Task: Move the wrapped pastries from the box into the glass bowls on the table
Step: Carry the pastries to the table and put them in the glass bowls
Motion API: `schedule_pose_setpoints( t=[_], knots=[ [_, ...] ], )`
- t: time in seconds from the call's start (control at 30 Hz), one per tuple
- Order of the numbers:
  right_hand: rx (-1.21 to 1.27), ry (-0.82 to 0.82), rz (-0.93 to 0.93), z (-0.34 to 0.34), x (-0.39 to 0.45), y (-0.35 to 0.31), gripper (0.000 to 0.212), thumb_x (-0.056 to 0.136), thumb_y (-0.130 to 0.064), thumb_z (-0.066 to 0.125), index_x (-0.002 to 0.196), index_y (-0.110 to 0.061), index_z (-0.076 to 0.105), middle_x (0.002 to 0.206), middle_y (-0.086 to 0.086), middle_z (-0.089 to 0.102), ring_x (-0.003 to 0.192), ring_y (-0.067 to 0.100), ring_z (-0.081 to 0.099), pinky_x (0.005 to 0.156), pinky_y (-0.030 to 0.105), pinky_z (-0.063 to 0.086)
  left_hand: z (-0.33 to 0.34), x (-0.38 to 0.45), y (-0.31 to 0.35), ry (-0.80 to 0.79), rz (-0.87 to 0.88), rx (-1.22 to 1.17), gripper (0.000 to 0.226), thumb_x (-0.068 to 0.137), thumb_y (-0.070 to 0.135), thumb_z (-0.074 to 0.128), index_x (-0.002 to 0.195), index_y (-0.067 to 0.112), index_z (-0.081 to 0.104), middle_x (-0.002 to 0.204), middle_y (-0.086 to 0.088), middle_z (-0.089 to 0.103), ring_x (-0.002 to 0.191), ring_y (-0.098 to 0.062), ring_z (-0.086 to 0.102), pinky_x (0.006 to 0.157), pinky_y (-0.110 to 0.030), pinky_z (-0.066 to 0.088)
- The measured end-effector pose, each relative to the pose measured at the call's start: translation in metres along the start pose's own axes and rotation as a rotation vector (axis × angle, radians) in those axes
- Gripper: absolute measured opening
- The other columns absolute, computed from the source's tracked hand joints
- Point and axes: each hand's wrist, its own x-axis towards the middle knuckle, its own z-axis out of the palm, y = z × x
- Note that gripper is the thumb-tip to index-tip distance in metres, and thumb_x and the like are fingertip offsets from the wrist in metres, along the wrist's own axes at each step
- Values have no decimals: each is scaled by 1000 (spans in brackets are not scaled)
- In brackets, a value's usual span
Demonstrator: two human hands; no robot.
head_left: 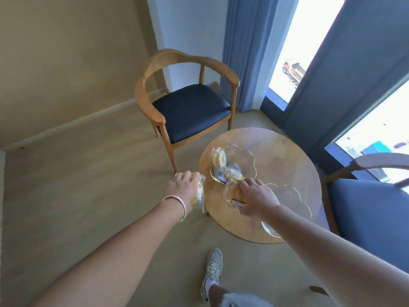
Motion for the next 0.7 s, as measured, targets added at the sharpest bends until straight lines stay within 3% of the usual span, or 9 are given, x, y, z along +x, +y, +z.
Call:
schedule_pose_setpoints(
  t=[0.2,0.37,0.57,0.7],
  knots=[
    [67,17,235,-7,-8,90,64,75,-33,65,133,-24,39,129,0,47,119,24,44,100,31,38,-32,87,83,-33,248,108,90,69,22,78,137,22,19,134,-1,35,124,-22,35,87,-33,42],
    [152,6,432,-4,-40,142,88,71,-48,71,145,-26,28,133,0,46,123,25,42,103,34,37,-38,127,149,-52,451,195,91,71,19,77,140,20,18,136,-3,33,127,-25,34,92,-35,42],
    [224,8,631,12,-74,164,80,71,-48,73,137,-20,39,132,2,48,123,25,43,104,33,39,-29,148,204,-69,645,230,80,81,15,68,143,21,18,140,-3,34,128,-24,34,92,-36,42],
    [276,22,720,22,-82,159,84,72,-49,73,142,-20,35,134,3,48,123,25,44,103,35,40,-20,157,221,-130,736,257,88,77,25,74,144,22,17,142,-2,32,130,-24,33,95,-37,42]
  ],
)
